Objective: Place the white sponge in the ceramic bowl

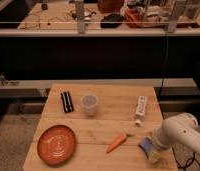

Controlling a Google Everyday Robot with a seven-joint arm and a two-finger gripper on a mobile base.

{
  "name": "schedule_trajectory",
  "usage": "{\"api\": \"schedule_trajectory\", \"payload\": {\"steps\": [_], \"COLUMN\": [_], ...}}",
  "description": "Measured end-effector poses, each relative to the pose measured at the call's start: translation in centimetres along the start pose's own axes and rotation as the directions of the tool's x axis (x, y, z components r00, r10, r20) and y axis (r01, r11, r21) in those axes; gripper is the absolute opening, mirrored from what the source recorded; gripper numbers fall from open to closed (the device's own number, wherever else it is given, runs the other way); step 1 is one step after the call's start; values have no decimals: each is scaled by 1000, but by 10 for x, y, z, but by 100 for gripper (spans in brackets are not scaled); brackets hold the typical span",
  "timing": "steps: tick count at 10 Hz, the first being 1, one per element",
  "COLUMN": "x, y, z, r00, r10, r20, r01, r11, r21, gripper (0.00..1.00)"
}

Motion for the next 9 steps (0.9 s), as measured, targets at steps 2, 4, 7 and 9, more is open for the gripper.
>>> {"api": "schedule_trajectory", "payload": {"steps": [2,4,7,9], "x": [5,14,24,28], "y": [2,6,9,10], "z": [0,-1,5,15], "r00": [999,997,989,984], "r10": [33,79,141,170], "r20": [13,25,46,50], "r01": [-33,-79,-142,-171], "r11": [999,997,990,985], "r21": [9,18,16,23], "gripper": [80,80,80,80]}}
